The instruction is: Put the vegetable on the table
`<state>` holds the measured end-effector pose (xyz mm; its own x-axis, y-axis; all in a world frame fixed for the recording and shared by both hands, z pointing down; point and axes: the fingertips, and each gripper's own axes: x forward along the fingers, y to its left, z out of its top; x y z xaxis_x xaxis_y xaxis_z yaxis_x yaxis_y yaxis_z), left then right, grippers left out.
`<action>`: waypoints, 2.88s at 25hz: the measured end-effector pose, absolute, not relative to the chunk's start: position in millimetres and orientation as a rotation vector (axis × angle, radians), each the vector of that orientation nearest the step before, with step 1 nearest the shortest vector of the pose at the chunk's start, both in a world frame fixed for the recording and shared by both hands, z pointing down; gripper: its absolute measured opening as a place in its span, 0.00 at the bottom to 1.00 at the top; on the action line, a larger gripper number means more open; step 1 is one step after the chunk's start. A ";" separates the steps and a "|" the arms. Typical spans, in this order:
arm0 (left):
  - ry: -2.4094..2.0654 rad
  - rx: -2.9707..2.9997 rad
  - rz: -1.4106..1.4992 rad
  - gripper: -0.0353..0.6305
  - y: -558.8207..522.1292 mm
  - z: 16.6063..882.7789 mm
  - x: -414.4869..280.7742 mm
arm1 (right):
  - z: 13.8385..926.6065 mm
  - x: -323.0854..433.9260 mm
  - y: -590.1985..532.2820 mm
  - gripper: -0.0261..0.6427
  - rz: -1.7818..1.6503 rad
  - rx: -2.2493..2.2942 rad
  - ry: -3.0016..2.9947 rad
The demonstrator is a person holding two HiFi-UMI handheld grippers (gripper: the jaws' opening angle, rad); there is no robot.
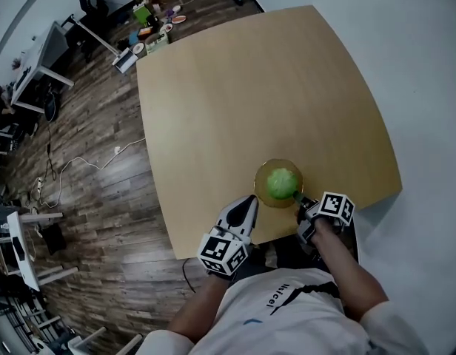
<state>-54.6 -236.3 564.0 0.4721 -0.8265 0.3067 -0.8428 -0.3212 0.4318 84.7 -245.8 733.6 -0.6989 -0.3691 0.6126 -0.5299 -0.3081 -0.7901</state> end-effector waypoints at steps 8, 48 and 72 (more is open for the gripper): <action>-1.441 2.076 0.061 0.07 -265.3 589.0 -61.6 | 773.9 80.4 -285.8 0.10 2.158 1.120 -1.701; -1.360 2.003 0.078 0.07 -212.2 586.2 -85.3 | 720.1 70.6 -266.1 0.08 1.894 1.225 -1.887; -1.315 2.275 -0.068 0.07 -162.7 452.8 -91.2 | 466.7 -13.5 -197.9 0.06 0.849 1.135 -2.717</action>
